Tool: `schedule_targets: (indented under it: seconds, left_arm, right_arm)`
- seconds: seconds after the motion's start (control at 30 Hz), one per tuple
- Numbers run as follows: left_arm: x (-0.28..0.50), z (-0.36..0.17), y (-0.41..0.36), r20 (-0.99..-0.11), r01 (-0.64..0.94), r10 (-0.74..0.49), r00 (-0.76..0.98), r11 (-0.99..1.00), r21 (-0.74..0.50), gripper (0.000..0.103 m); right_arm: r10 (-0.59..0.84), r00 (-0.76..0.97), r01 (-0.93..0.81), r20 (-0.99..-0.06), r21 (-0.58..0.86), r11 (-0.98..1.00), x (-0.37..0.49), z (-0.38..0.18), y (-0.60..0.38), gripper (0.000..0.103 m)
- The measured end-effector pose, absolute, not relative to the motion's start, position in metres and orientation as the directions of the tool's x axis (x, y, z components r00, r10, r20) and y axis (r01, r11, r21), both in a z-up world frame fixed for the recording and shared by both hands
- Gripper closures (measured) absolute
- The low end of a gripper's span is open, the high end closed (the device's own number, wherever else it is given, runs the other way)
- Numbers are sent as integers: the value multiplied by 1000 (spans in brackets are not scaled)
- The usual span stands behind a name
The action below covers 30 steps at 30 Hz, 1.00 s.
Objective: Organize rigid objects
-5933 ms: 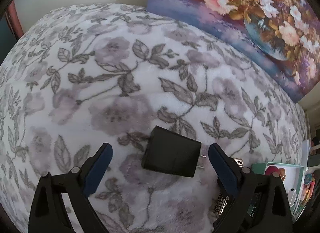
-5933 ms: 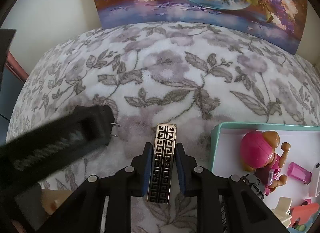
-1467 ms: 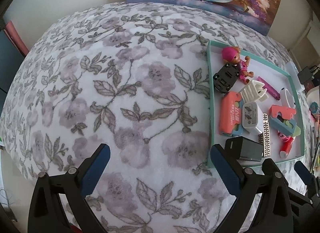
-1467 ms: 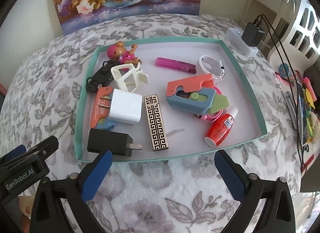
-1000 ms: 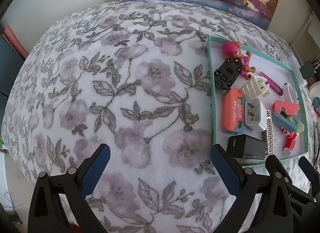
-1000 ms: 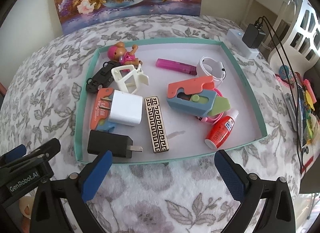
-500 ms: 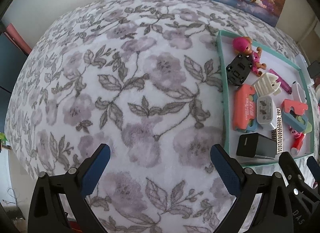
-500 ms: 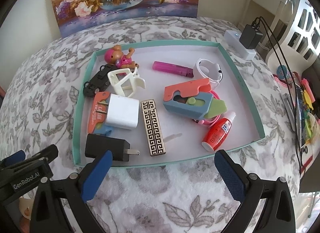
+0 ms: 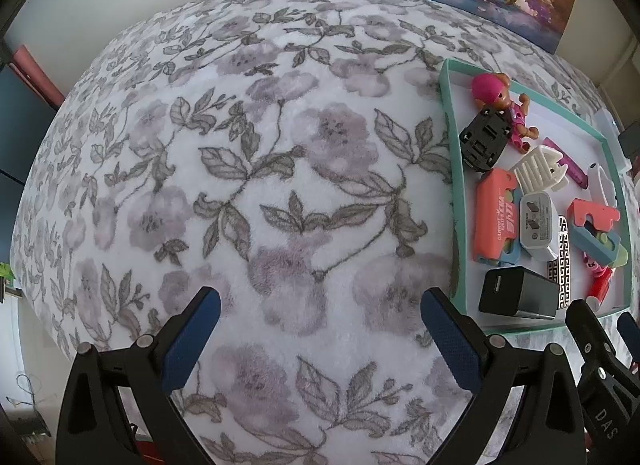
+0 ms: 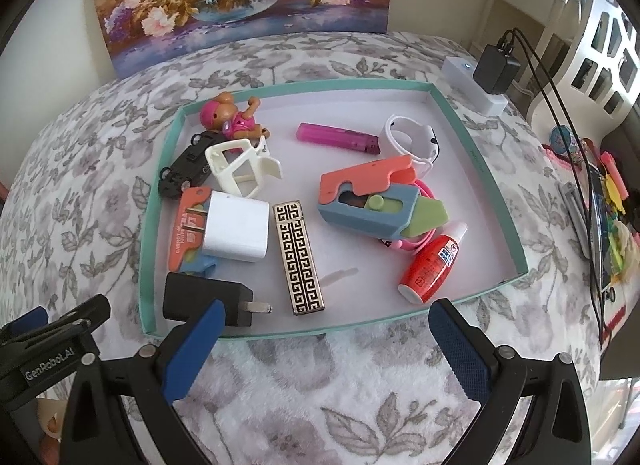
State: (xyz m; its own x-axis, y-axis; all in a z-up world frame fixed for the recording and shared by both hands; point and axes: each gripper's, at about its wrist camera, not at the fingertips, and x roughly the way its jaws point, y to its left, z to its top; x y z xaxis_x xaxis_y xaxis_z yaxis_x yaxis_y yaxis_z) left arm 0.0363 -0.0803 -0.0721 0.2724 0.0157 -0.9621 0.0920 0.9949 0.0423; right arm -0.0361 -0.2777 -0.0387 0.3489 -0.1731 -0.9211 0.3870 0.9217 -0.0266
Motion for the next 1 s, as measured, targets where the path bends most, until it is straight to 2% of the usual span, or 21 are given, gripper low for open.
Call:
schedule_targets:
  seconds: [1.0]
  left_arm:
    - [36, -65, -79, -949, 77, 6, 315, 997, 32, 3]
  right_arm:
    - [-172, 353, 390, -920, -23, 921, -35, -39, -281, 0]
